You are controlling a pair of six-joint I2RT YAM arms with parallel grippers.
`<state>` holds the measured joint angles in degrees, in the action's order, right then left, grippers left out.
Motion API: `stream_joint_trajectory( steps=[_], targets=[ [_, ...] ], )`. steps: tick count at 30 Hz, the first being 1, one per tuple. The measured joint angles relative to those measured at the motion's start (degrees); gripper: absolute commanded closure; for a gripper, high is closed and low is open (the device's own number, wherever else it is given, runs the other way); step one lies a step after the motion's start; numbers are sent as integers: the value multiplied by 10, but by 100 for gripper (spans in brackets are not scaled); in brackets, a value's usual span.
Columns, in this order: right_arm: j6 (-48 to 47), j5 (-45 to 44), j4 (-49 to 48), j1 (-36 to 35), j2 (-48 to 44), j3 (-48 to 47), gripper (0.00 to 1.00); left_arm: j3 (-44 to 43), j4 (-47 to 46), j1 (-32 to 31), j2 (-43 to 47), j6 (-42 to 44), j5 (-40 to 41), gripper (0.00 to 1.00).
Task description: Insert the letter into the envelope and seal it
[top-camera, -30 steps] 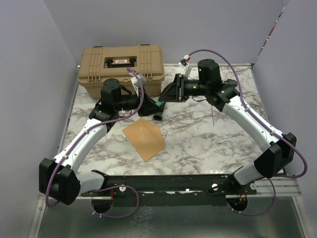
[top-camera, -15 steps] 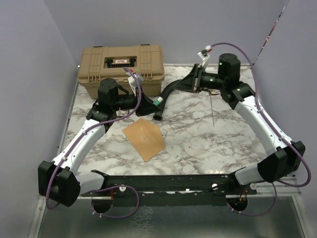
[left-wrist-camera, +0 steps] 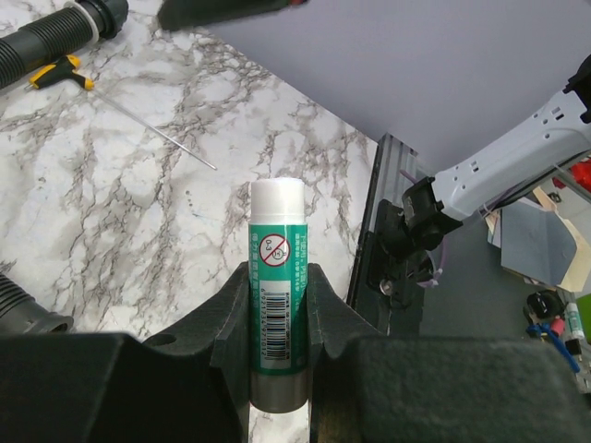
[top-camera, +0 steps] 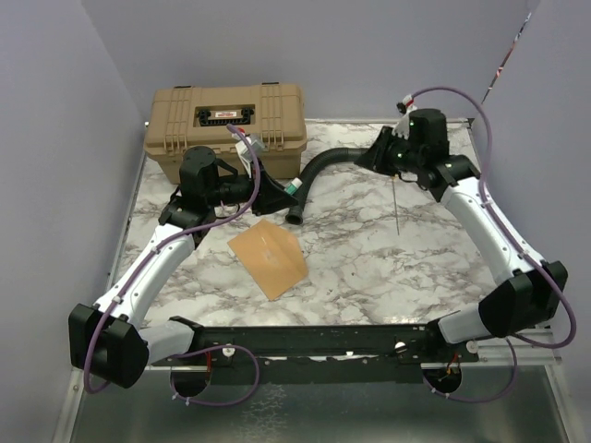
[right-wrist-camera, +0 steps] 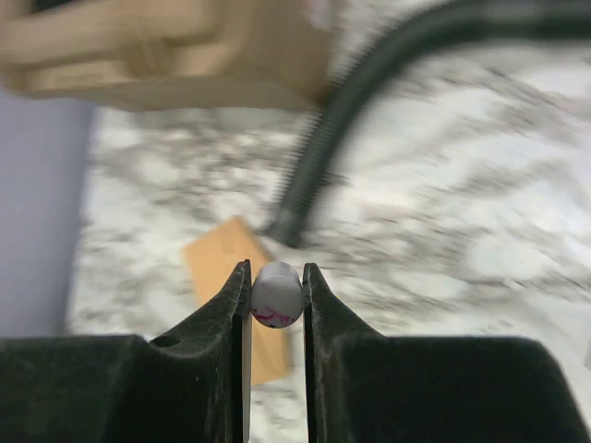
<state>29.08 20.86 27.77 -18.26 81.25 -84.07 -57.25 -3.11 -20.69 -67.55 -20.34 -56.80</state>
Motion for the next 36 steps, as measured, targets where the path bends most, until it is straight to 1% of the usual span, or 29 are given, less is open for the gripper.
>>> stream_joint_trajectory(
  steps=[3,6,9,12,15,21,25,27,31,36],
  targets=[
    [-27,-116,19,0,36,56,95,0,0,0,-1,-4,11,100],
    [-38,-211,21,-5,83,129,91,0,0,0,-3,-7,21,100],
    [-41,-274,19,-21,113,189,89,0,0,0,-10,-12,26,100],
    [-43,-319,-6,-47,117,235,88,0,1,0,-14,-15,33,100],
    [-46,-349,-54,-68,119,262,87,0,1,0,-14,-17,37,100],
    [-49,-390,-156,-79,138,298,76,0,1,0,-14,-21,44,100],
    [-58,-399,-206,-83,159,314,71,3,1,0,-14,-26,48,100],
    [-60,-400,-224,-87,166,321,68,6,2,0,-14,-27,50,100],
    [-60,-405,-243,-92,172,326,54,8,3,0,-14,-30,53,100],
    [-50,-406,-246,-93,170,330,47,8,3,0,-14,-30,53,100]
  ],
)
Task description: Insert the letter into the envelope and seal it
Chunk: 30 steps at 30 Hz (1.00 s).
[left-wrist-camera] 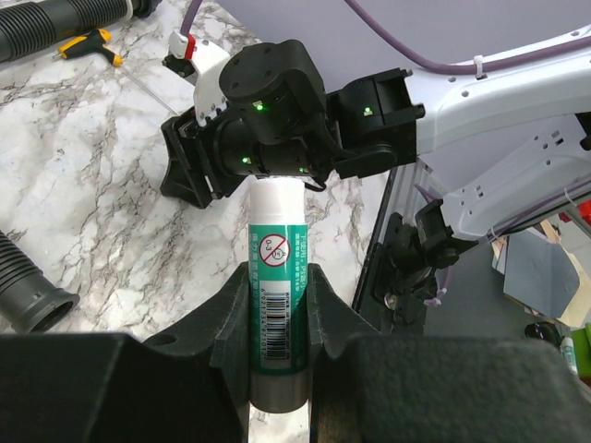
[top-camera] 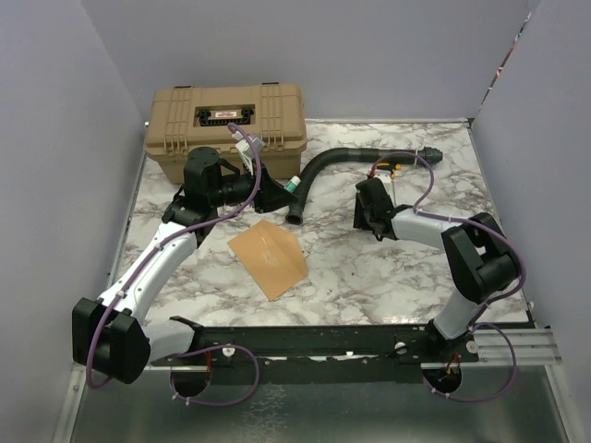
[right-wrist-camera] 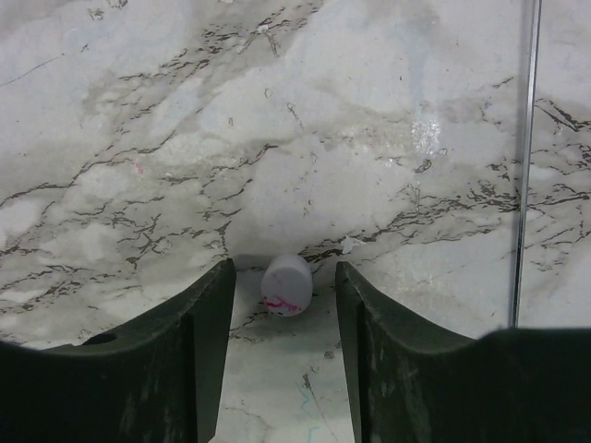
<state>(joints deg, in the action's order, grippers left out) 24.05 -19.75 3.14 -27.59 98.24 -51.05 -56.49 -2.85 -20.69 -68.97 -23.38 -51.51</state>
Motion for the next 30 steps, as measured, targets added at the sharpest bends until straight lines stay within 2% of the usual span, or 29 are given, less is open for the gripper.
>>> stream_joint_trajectory(
  steps=[4,10,13,16,19,23,30],
  targets=[
    [13,1,18,-1,-21,0,44,0,0,0,0,0,0,100],
    [34,12,77,-1,-115,-24,34,-4,-1,0,0,-9,0,100],
    [35,50,81,-1,-189,-38,30,-5,-31,0,0,-38,4,100],
    [38,131,62,-1,-262,-52,29,-5,-76,-1,3,-76,20,100],
    [72,240,3,-1,-294,-78,29,-5,-132,-1,9,-116,40,100],
    [175,378,-144,-1,-289,-90,29,-9,-190,-5,14,-158,53,100],
    [291,500,-283,-2,-235,-132,28,-17,-259,-31,13,-204,52,100]
  ],
)
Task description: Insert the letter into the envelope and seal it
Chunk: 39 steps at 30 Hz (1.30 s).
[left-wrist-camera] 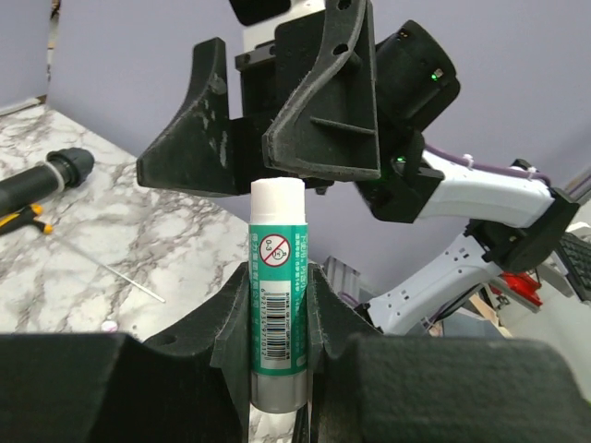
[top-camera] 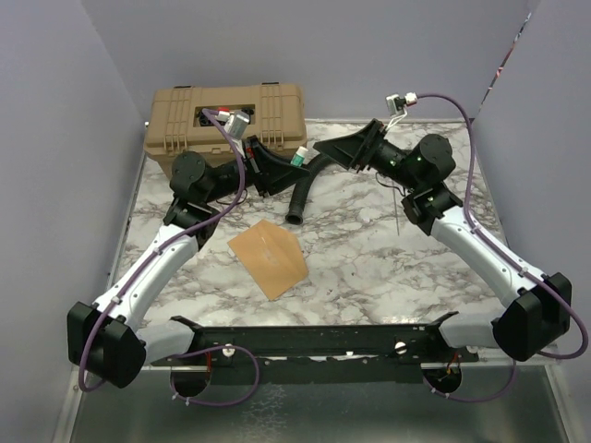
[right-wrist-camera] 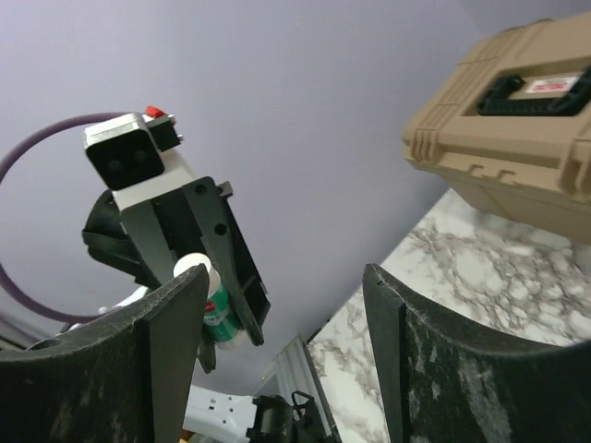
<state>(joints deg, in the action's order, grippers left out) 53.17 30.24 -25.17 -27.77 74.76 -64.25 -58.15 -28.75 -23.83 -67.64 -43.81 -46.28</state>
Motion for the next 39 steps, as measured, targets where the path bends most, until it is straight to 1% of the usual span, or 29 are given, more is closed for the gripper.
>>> stream_joint_trajectory(
  steps=[5,12,16,18,20,21,22,24,25,27,29,31,33,36,39],
  targets=[
    [36,53,-55,-2,16,-15,29,-3,-22,-15,-1,-22,1,100],
    [54,115,-95,-16,37,-35,40,-3,-34,-29,-11,-39,5,100],
    [53,130,-95,-23,41,-41,53,-3,-34,-30,-12,-44,6,100],
    [50,136,-93,-24,42,-43,64,-3,-35,-30,-12,-47,7,100],
    [47,141,-89,-25,44,-49,78,-3,-37,-30,-13,-50,7,100],
    [43,142,-85,-25,45,-51,84,-3,-39,-31,-13,-52,7,95],
    [40,144,-79,-25,46,-53,92,-3,-42,-32,-14,-53,7,84],
    [27,145,-65,-25,48,-60,97,-3,-41,-32,-14,-62,7,66],
    [17,145,-50,-25,49,-67,99,-3,-38,-31,-14,-64,7,59],
    [-7,147,-3,-25,51,-85,100,-10,-20,-27,-15,-59,-1,44],
    [-36,148,42,-25,51,-97,100,-22,13,-23,-15,-45,-13,34],
    [-67,156,84,-25,51,-108,100,-43,69,-17,-15,-12,-27,29],
    [-100,170,125,-25,51,-114,100,-63,122,-11,-16,19,-40,28],
    [-142,193,176,-25,52,-120,100,-84,181,0,-16,59,-66,32],
    [-170,216,209,-25,56,-125,100,-87,213,7,-16,80,-89,38]
  ],
)
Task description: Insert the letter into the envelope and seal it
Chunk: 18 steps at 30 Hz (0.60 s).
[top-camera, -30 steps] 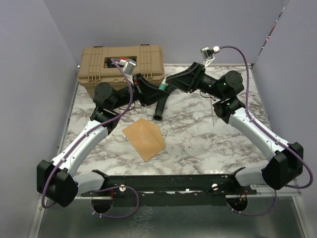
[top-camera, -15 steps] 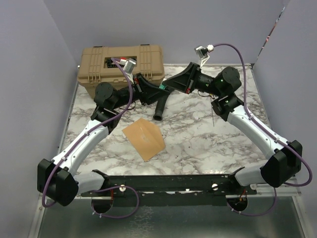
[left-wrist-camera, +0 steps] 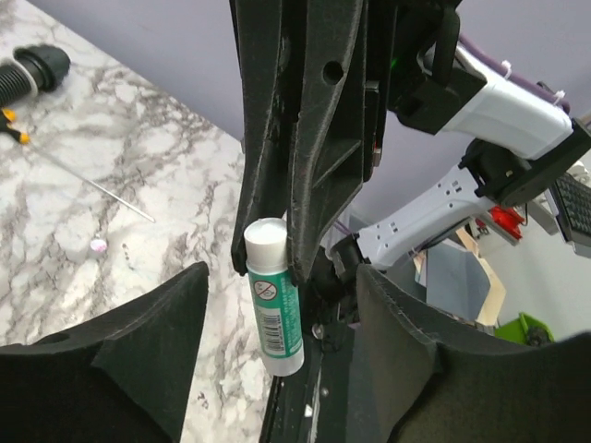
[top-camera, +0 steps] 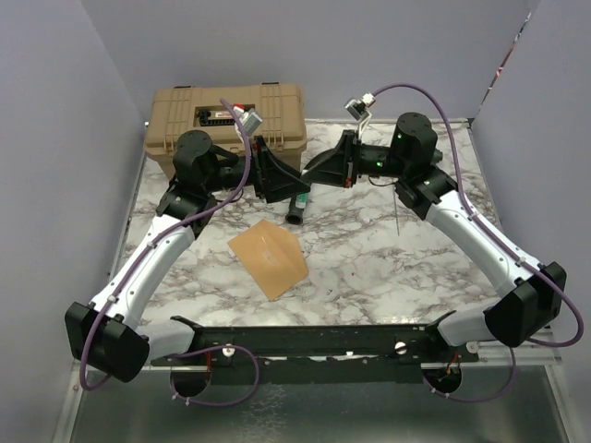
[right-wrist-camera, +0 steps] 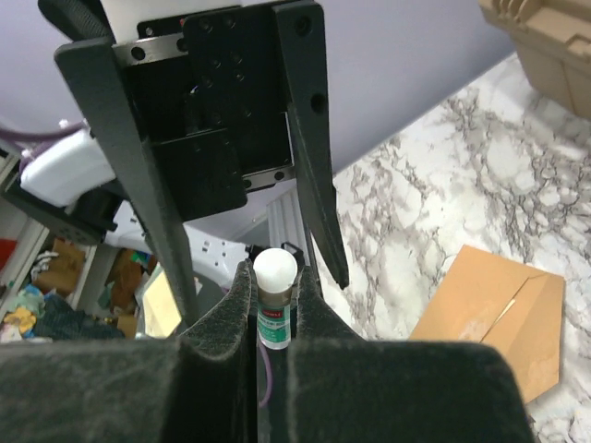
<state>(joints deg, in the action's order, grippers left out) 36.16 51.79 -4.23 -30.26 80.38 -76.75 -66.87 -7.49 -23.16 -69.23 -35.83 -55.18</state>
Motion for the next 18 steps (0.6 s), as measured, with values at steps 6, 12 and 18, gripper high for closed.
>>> stream_joint_trajectory(
  steps=[6,12,18],
  targets=[
    [-13,32,14,0,5,0,100,1,30,2,-19,8,-19,50],
    [-3,40,7,2,10,1,100,10,36,-7,-26,13,-44,82],
    [1,49,-6,3,15,3,96,17,38,-10,-13,18,-43,100]
  ],
)
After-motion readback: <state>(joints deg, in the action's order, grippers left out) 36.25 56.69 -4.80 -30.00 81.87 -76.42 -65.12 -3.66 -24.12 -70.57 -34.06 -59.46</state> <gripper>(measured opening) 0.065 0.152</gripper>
